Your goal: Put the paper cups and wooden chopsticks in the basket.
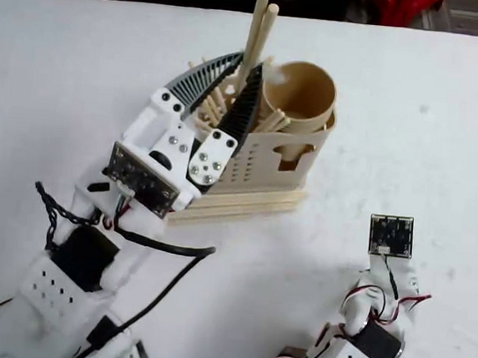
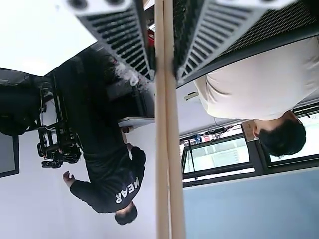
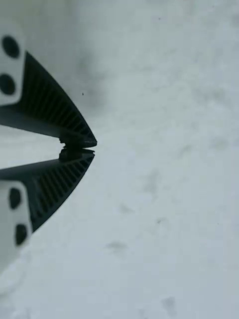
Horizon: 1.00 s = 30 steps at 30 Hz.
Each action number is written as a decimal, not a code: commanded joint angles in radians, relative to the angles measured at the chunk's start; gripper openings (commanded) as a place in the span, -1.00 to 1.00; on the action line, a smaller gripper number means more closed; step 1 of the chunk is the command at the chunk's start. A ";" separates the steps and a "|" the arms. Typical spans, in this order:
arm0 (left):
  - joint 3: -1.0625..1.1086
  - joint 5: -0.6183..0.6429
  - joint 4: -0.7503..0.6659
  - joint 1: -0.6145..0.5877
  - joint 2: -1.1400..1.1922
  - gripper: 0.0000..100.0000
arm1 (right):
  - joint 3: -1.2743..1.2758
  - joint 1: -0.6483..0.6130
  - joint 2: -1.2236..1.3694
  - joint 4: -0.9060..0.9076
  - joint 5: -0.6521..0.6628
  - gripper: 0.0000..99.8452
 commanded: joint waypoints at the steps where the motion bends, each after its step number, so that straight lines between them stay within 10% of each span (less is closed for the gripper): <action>1: -0.008 0.012 -0.023 0.004 -0.019 -0.86 | 0.005 0.004 -0.013 -0.001 -0.011 -0.96; 30: 0.000 0.006 -0.021 0.004 -0.019 -0.80 | 0.005 0.004 -0.013 0.001 -0.011 -0.96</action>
